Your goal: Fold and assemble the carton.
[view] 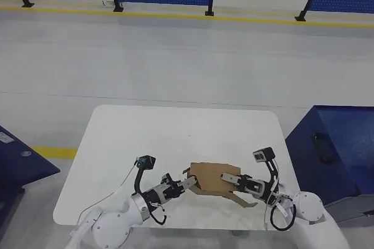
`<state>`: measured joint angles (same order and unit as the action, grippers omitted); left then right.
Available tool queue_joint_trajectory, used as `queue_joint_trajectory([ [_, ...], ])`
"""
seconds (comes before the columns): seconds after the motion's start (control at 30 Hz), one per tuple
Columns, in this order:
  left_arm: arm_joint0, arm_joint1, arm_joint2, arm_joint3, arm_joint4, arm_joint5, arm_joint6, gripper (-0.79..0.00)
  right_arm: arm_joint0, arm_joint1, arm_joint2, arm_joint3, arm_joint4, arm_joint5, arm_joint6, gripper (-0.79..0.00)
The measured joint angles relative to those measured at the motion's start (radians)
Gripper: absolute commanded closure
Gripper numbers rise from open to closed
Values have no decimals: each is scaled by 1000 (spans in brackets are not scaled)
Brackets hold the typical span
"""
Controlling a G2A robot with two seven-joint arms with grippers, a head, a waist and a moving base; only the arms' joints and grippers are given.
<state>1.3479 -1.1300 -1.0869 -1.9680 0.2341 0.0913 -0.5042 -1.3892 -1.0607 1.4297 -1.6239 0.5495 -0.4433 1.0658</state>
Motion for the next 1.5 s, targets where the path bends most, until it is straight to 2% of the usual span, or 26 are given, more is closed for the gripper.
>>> queue_joint_trajectory([
  [0.3, 48, 7, -56, -18, -11, -13, -6, -785, 17, -1, 1, 18, 41, 29, -14, 0],
  [0.53, 35, 2, -27, 6, 0, -15, -4, -785, 15, -1, -13, 14, 47, 33, 3, 0],
  [1.1, -23, -14, 45, 36, 50, 51, -48, -785, 3, 1, -31, -15, 23, 45, 16, 0],
  [1.37, -21, -16, 44, 25, 40, 25, -50, -785, 11, -2, -62, 0, 50, 102, 22, 0],
  [1.5, 0, -14, 6, 1, -9, -24, -30, -785, 44, -6, -78, 70, 155, 207, 46, 0],
])
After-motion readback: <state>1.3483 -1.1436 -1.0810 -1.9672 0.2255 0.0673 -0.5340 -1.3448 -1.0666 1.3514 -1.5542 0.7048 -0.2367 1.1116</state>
